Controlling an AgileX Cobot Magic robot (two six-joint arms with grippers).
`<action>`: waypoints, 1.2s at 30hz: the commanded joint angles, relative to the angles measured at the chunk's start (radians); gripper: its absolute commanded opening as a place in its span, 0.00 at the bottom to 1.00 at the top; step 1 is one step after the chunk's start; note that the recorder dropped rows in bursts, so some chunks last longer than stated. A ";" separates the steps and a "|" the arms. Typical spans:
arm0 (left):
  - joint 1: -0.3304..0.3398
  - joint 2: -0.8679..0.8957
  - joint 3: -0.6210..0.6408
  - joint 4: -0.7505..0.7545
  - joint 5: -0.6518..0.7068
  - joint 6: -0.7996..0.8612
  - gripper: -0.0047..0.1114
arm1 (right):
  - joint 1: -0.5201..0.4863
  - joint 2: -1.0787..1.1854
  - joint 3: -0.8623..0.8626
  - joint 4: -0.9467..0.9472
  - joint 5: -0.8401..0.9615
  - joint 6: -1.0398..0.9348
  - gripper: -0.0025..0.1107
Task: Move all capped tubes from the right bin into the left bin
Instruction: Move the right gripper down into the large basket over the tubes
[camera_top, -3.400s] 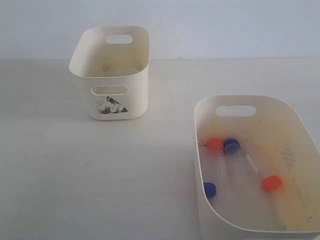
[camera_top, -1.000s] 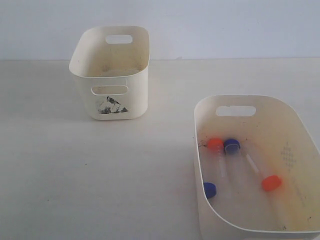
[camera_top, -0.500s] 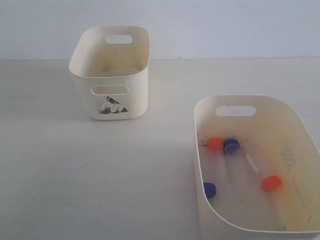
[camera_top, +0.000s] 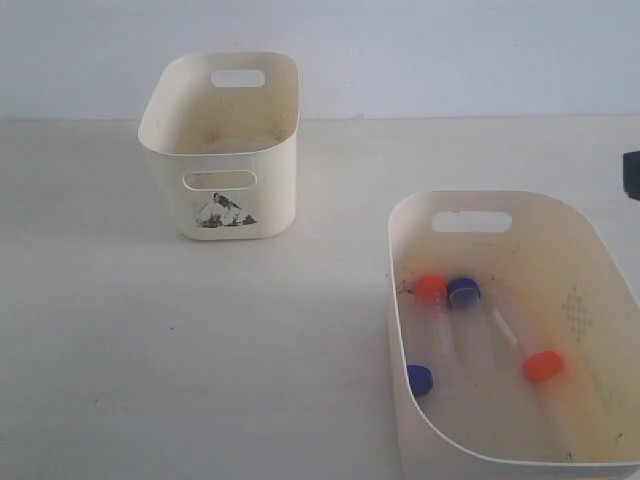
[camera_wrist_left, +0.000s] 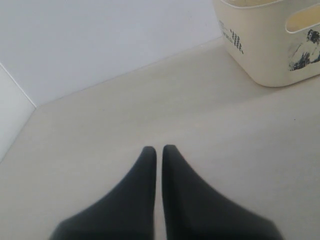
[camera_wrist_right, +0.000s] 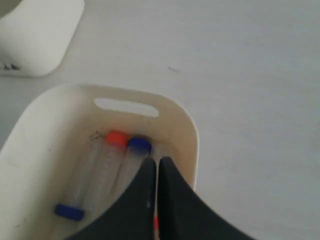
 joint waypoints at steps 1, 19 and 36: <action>-0.005 0.000 -0.004 -0.003 -0.003 -0.010 0.08 | 0.076 0.052 -0.007 0.006 0.008 -0.036 0.03; -0.005 0.000 -0.004 -0.003 -0.003 -0.010 0.08 | 0.277 0.419 -0.409 -0.281 0.590 0.345 0.02; -0.005 0.000 -0.004 -0.003 -0.003 -0.010 0.08 | 0.277 0.714 -0.468 -0.150 0.447 0.395 0.39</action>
